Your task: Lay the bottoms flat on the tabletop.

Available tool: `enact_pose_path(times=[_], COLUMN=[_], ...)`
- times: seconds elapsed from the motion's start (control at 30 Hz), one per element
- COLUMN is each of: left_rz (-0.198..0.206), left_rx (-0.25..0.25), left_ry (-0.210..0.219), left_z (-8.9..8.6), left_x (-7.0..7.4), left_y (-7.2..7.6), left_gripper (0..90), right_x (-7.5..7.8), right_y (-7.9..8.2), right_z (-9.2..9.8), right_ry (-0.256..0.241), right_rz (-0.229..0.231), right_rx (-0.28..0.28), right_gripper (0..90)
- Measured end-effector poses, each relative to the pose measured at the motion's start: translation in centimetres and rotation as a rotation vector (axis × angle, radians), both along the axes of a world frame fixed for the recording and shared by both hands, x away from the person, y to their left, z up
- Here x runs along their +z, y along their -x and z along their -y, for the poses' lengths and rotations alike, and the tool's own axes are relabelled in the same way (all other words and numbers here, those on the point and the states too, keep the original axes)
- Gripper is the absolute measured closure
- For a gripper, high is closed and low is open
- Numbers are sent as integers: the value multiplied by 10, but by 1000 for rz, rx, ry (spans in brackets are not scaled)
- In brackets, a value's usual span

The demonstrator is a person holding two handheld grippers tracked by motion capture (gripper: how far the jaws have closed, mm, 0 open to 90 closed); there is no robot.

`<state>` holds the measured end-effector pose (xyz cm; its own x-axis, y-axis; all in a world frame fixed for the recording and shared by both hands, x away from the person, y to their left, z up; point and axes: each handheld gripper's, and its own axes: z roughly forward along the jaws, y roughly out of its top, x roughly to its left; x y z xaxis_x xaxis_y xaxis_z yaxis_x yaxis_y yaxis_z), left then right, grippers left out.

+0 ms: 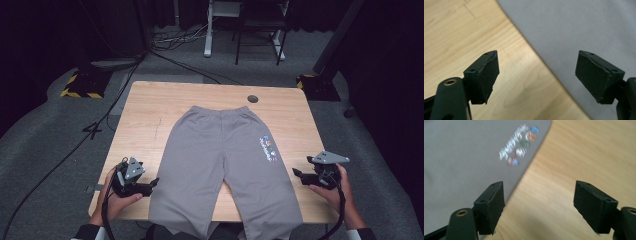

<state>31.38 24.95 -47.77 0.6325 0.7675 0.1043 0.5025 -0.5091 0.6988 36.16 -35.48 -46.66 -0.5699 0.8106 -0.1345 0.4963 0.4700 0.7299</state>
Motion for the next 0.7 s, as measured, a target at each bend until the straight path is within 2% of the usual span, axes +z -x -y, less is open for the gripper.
enact_pose_path(times=[0.1,0.23,0.33,0.43,0.53,0.63,0.7], left_rz=[-22,-55,-61,-67,-74,-79,-63], left_rx=[-9,-26,-7,7,15,22,20], left_ry=[-23,9,29,52,46,86,103], left_z=[-5,-14,-19,-24,-26,-28,-30], left_x=[-7,-15,-19,-21,-24,-27,-29], left_y=[5,13,18,21,21,21,22], left_gripper=[179,176,174,172,171,163,154], right_x=[-11,-25,-32,-34,-35,-36,-36], right_y=[10,24,30,35,38,40,39], right_z=[12,25,28,29,28,30,31], right_ry=[-22,-65,-82,-81,-86,-107,-113], right_rz=[-18,-37,-43,-28,-43,-58,-65], right_rx=[-11,-25,-24,-15,12,3,-2], right_gripper=[255,251,248,246,225,223,223])
